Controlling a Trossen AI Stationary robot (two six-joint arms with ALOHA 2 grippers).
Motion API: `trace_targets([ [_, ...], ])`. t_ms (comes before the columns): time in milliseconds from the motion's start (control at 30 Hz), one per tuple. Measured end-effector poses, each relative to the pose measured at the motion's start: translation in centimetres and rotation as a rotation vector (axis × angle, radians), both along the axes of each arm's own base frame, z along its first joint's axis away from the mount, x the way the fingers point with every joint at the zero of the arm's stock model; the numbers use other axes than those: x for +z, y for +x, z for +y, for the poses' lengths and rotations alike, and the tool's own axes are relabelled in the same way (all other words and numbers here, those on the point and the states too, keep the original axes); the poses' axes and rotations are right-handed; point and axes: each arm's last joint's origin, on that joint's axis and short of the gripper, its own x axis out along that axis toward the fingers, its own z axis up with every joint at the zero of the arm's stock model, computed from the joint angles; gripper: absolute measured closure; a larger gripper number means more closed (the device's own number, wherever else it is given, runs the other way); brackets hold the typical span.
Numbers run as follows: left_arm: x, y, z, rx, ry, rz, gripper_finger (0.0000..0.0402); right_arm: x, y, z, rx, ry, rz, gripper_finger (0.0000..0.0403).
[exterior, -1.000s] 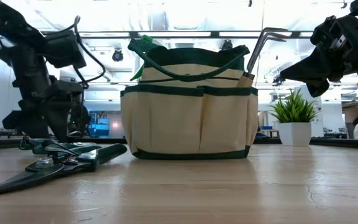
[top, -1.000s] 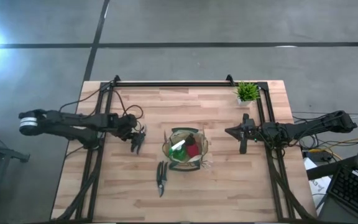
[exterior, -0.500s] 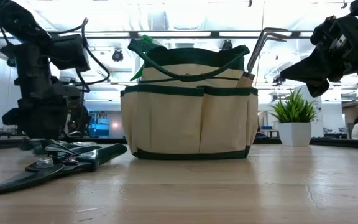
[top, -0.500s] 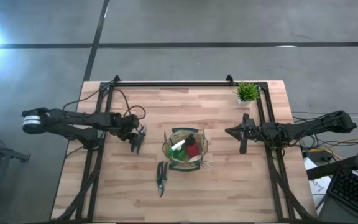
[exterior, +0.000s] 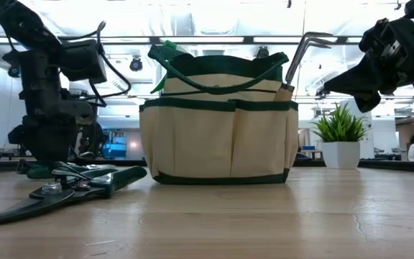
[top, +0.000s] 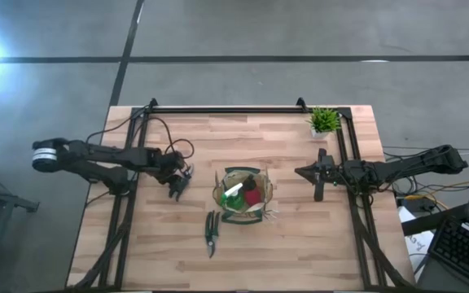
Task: Pick & Place Garden tools in Gardening bag
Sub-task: Put the top green fruit pruner into the white gardening bag
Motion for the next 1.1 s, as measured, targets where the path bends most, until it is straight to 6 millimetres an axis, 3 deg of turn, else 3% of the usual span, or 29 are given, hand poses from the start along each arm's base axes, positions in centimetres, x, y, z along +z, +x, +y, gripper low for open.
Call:
trace_targets([
  [200,0.4,0.6,-0.1,-0.056,0.048,0.005,0.034,0.0,0.0,0.0,0.0,0.0,0.0,0.0394],
  [467,3.7,1.6,0.1,-0.211,0.076,-0.089,0.0343,0.0,0.0,0.0,0.0,0.0,0.0,0.0394],
  [667,7.9,2.4,0.2,-0.305,0.113,-0.156,0.0343,0.0,0.0,0.0,0.001,0.0,0.0,0.0394],
  [1100,21.1,5.0,0.7,-0.547,0.359,-0.416,0.0343,0.0,0.0,0.0,0.0,0.0,0.0,0.0394],
])
